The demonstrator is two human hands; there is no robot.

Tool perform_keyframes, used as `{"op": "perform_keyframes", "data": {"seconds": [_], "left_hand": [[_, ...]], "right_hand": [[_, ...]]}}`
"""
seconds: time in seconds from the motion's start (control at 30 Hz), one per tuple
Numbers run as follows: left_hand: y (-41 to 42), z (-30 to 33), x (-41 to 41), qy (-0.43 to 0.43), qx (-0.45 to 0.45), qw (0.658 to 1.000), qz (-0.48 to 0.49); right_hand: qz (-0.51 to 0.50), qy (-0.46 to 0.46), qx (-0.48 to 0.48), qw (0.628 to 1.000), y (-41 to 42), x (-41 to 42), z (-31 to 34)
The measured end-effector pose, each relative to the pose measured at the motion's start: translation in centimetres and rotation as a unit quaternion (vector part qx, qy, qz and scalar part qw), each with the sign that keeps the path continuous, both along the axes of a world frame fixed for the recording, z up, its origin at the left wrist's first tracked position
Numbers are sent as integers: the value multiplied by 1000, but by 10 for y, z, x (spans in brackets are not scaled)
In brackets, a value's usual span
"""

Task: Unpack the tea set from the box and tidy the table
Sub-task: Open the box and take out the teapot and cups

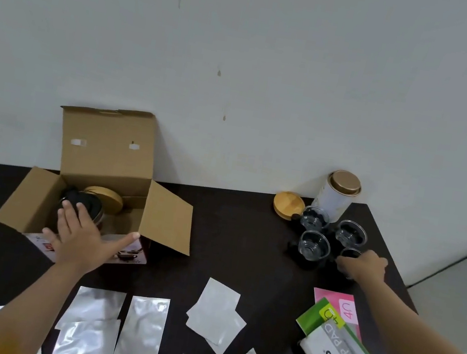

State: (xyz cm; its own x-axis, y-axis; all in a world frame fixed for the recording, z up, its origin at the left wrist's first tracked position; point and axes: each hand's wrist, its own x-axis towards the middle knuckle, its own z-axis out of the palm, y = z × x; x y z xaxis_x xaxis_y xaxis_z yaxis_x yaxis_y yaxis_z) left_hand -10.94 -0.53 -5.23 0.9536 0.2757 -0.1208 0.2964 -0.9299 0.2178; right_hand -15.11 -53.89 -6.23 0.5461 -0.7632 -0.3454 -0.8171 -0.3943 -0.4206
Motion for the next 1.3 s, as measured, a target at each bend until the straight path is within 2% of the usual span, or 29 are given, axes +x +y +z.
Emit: {"op": "perform_keyframes", "data": {"seconds": [0.33, 0.47, 0.6, 0.7, 0.83, 0.9, 1.07, 1.17, 1.3], "left_hand": [[1, -3, 0, -18, -3, 1000, -6], [2, -5, -1, -28, -6, 1000, -8], [1, -2, -3, -19, -12, 1000, -10], [0, 4, -4, -10, -17, 1000, -14], [5, 16, -3, 7, 7, 999, -37], [13, 24, 1, -1, 37, 998, -56], [59, 27, 19, -122, 39, 981, -147], [90, 17, 31, -152, 22, 964, -218], [113, 1, 32, -195, -3, 943, -271]], "right_hand": [[10, -53, -3, 999, -6, 0, -12], [11, -110, -64, 992, 19, -1, -1], [116, -209, -115, 964, 66, 7, 14], [182, -258, -111, 942, 124, 17, 29], [250, -316, -22, 915, 224, 30, 52], [298, -309, 25, 903, 273, 38, 61], [352, -287, 135, 880, 381, 65, 73], [320, -222, 226, 893, 432, 90, 71], [197, -111, 357, 906, 479, 122, 56]]}}
